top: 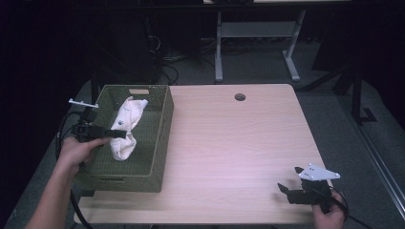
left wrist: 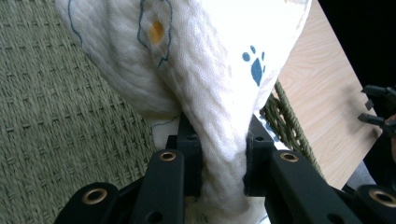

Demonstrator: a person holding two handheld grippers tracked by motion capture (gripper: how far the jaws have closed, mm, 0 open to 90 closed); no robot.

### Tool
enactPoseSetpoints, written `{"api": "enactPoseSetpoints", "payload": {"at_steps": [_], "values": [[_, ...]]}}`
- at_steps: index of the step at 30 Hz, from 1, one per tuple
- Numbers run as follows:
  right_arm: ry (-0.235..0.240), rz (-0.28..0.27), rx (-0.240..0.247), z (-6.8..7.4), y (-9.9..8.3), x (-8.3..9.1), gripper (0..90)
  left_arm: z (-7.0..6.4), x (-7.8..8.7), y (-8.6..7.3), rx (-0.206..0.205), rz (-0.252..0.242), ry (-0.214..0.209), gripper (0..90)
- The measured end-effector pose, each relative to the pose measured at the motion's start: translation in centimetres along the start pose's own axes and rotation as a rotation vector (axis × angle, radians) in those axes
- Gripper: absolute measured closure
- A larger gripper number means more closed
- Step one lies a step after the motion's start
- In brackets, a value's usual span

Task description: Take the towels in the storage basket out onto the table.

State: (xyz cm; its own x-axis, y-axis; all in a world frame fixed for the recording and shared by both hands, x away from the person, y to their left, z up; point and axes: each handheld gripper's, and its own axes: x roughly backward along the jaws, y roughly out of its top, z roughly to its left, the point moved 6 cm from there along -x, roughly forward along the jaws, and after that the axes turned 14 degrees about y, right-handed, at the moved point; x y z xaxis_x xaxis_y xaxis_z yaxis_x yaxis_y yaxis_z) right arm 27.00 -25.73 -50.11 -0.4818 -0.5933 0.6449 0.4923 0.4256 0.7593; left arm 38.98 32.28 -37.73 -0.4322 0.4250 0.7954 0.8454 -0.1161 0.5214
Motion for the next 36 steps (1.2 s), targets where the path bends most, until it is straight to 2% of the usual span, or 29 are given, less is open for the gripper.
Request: {"api": "enactPoseSetpoints", "payload": {"at_steps": [13, 18, 20, 23, 26, 27, 28, 29, 30, 31, 36], "values": [[-0.004, -0.007, -0.011, -0.1, -0.1, 0.3, 14.0, -1.4, 0.6, 1.2, -0.012, -0.039, -0.019, 73.5], [-0.004, -0.009, 0.0, 0.0, 0.0, 0.2, 14.0, -2.3, 0.8, 1.5, -0.03, -0.045, -0.025, 73.5], [-0.004, -0.008, 0.001, -0.1, 0.0, 0.2, 14.0, -3.0, 1.2, 1.9, -0.054, -0.051, -0.019, 73.5], [-0.003, -0.009, 0.0, 0.0, 0.1, 0.2, 14.0, -3.5, 1.3, 2.2, -0.064, -0.052, -0.024, 73.5], [-0.002, -0.011, 0.0, 0.0, 0.0, 0.2, 14.0, -5.0, 1.3, 2.6, -0.092, -0.064, -0.033, 73.4], [-0.002, -0.011, 0.0, 0.0, 0.0, 0.2, 14.0, -5.0, 1.3, 2.6, -0.092, -0.064, -0.033, 73.4], [-0.001, -0.008, 0.001, 0.1, 0.1, 0.3, 13.9, -5.9, 1.0, 2.5, -0.112, -0.054, -0.054, 73.4], [-0.001, -0.008, 0.001, 0.1, 0.1, 0.3, 13.9, -5.9, 1.0, 2.5, -0.112, -0.054, -0.054, 73.4], [0.003, -0.009, 0.002, 0.1, 0.1, 0.2, 14.0, -6.8, 0.6, 2.4, -0.142, -0.045, -0.057, 73.4], [0.003, -0.009, 0.002, 0.1, 0.1, 0.2, 14.0, -6.8, 0.6, 2.4, -0.142, -0.045, -0.057, 73.4], [0.007, -0.003, 0.006, 0.2, 0.2, 0.1, 14.0, -8.8, 0.2, 2.7, -0.185, -0.039, -0.083, 73.3]]}}
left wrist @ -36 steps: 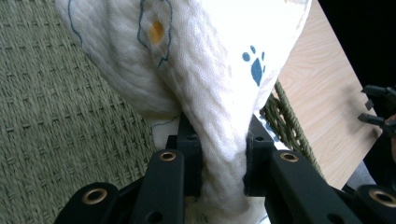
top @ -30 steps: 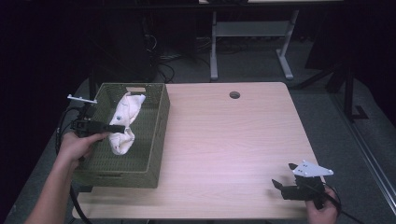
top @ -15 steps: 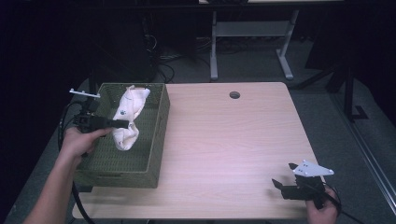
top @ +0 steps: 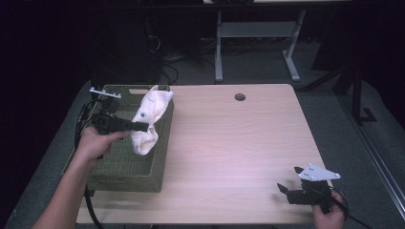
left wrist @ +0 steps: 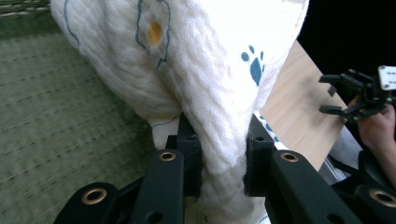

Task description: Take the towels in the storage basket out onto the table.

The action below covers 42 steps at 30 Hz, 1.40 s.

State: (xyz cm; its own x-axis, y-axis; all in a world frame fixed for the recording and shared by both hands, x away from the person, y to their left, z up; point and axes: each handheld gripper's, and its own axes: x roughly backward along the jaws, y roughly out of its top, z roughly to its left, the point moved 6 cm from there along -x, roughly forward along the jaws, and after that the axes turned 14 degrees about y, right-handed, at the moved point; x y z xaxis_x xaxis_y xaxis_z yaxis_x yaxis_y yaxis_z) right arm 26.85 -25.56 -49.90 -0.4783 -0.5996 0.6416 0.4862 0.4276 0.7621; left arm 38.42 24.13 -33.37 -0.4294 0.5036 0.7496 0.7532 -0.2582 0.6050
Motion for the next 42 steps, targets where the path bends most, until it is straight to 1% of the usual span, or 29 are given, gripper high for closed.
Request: {"api": "enactPoseSetpoints", "payload": {"at_steps": [2, 3, 4, 5, 13, 14, 15, 18, 19, 20, 23, 24, 25, 26, 33, 38, 41, 42], "values": [[-0.002, -0.008, -0.001, 0.0, 0.0, 0.1, 14.0, -0.5, -0.2, 0.3, -0.012, 0.001, -0.007, 73.3], [-0.002, -0.009, -0.001, -0.1, 0.0, 0.1, 14.0, -0.5, -0.2, 0.3, -0.012, 0.001, -0.007, 73.3], [-0.004, -0.01, 0.002, -0.1, 0.0, 0.1, 14.0, -1.0, -0.4, 0.5, -0.019, 0.001, -0.014, 73.3], [-0.003, -0.01, 0.001, -0.1, 0.0, 0.1, 14.0, -1.2, -0.5, 0.4, -0.029, 0.009, -0.017, 73.3], [0.001, -0.011, -0.005, -0.2, 0.0, 0.2, 14.0, -2.2, -1.5, 0.7, -0.035, 0.016, -0.027, 73.3], [0.0, -0.013, -0.001, -0.2, 0.0, 0.3, 14.0, -2.6, -1.8, 0.9, -0.049, 0.023, -0.033, 73.3], [0.0, -0.013, -0.001, -0.2, 0.0, 0.3, 14.0, -2.6, -1.8, 0.9, -0.049, 0.023, -0.033, 73.3], [0.002, -0.005, -0.008, -0.1, -0.1, 0.2, 14.0, -3.5, -2.5, 1.1, -0.073, 0.031, -0.039, 73.2], [0.002, -0.005, -0.008, -0.1, -0.1, 0.2, 14.0, -3.5, -2.5, 1.1, -0.073, 0.031, -0.039, 73.2], [0.003, -0.007, 0.003, -0.1, 0.0, 0.1, 14.0, -3.9, -2.7, 1.2, -0.078, 0.034, -0.046, 73.2], [0.005, -0.008, 0.004, -0.1, 0.0, 0.2, 14.0, -4.2, -2.9, 1.3, -0.08, 0.032, -0.058, 73.1], [0.006, -0.005, -0.007, -0.1, -0.1, 0.2, 14.0, -4.6, -3.0, 1.4, -0.079, 0.025, -0.065, 73.1], [0.005, -0.005, -0.008, -0.1, -0.1, 0.2, 14.0, -4.7, -3.1, 1.4, -0.078, 0.027, -0.068, 73.0], [0.006, -0.007, -0.005, -0.1, -0.1, 0.1, 14.0, -4.8, -3.1, 1.4, -0.085, 0.03, -0.068, 73.1], [0.006, -0.01, -0.003, -0.2, -0.1, 0.2, 14.0, -5.4, -3.8, 1.6, -0.091, 0.041, -0.072, 73.0], [-0.002, -0.02, -0.011, -0.4, -0.2, 0.5, 14.0, -6.3, -4.5, 1.9, -0.109, 0.051, -0.078, 72.8], [-0.002, -0.021, -0.011, -0.4, -0.2, 0.6, 14.0, -6.6, -4.8, 2.2, -0.109, 0.049, -0.081, 72.8], [-0.003, -0.022, -0.012, -0.4, -0.2, 0.6, 14.0, -6.9, -5.0, 2.3, -0.115, 0.051, -0.086, 72.9]]}}
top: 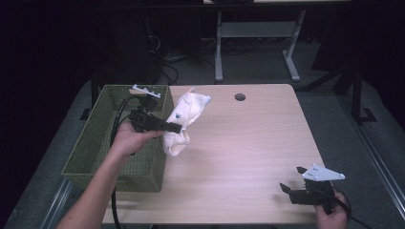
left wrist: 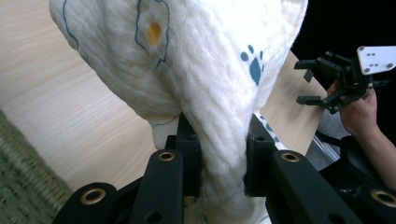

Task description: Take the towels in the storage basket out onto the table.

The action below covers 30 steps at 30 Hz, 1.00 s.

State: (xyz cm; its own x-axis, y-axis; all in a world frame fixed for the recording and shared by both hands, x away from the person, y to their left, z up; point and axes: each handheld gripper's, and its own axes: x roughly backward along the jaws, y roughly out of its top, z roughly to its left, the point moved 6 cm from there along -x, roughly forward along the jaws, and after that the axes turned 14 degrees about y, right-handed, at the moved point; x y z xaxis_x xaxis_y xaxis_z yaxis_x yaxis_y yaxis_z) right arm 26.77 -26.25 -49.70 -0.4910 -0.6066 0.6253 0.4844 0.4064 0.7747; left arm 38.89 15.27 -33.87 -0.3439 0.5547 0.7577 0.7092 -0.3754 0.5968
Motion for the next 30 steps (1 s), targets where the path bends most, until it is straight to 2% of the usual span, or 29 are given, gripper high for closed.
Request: {"api": "enactPoseSetpoints", "payload": {"at_steps": [15, 16, 22, 30], "values": [[-0.007, -0.021, -0.015, 0.0, -0.1, 0.4, 14.0, -2.4, -2.6, 1.5, -0.049, 0.038, -0.023, 72.6], [-0.004, -0.018, -0.012, 0.1, -0.1, 0.4, 14.0, -2.8, -3.2, 1.6, -0.055, 0.045, -0.026, 72.6], [0.0, -0.014, -0.01, 0.1, -0.1, 0.4, 14.0, -3.4, -4.4, 1.7, -0.074, 0.066, -0.029, 72.6], [0.005, -0.012, -0.01, 0.2, -0.1, 0.2, 14.0, -4.0, -5.2, 2.0, -0.086, 0.082, -0.026, 72.2]]}}
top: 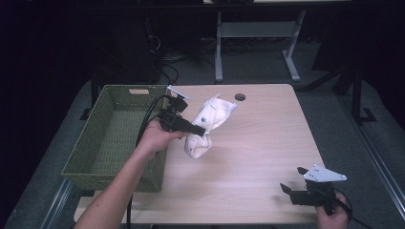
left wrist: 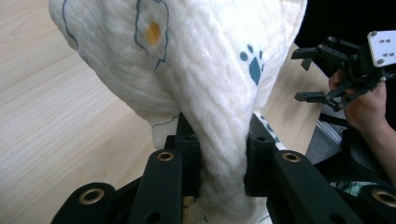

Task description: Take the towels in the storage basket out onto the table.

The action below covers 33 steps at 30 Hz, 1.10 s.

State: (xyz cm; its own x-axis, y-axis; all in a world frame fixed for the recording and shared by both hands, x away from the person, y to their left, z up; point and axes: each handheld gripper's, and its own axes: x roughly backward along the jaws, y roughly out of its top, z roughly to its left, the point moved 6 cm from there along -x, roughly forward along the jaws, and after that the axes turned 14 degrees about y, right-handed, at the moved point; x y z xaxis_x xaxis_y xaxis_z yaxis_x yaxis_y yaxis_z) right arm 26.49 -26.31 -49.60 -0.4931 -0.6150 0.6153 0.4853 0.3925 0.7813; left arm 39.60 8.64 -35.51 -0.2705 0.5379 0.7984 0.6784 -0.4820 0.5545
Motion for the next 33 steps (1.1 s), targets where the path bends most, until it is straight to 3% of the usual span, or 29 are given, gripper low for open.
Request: {"api": "enactPoseSetpoints", "payload": {"at_steps": [7, 28, 33], "values": [[0.0, -0.001, 0.001, 0.0, 0.0, 0.1, 14.0, -1.0, -1.5, 0.4, -0.027, 0.033, -0.001, 72.1], [0.005, -0.005, -0.006, 0.0, -0.1, 0.1, 14.0, -2.7, -5.5, 1.1, -0.038, 0.083, -0.008, 71.7], [0.008, -0.005, 0.0, 0.0, -0.1, 0.1, 14.0, -2.8, -6.3, 1.2, -0.033, 0.083, 0.007, 71.7]]}}
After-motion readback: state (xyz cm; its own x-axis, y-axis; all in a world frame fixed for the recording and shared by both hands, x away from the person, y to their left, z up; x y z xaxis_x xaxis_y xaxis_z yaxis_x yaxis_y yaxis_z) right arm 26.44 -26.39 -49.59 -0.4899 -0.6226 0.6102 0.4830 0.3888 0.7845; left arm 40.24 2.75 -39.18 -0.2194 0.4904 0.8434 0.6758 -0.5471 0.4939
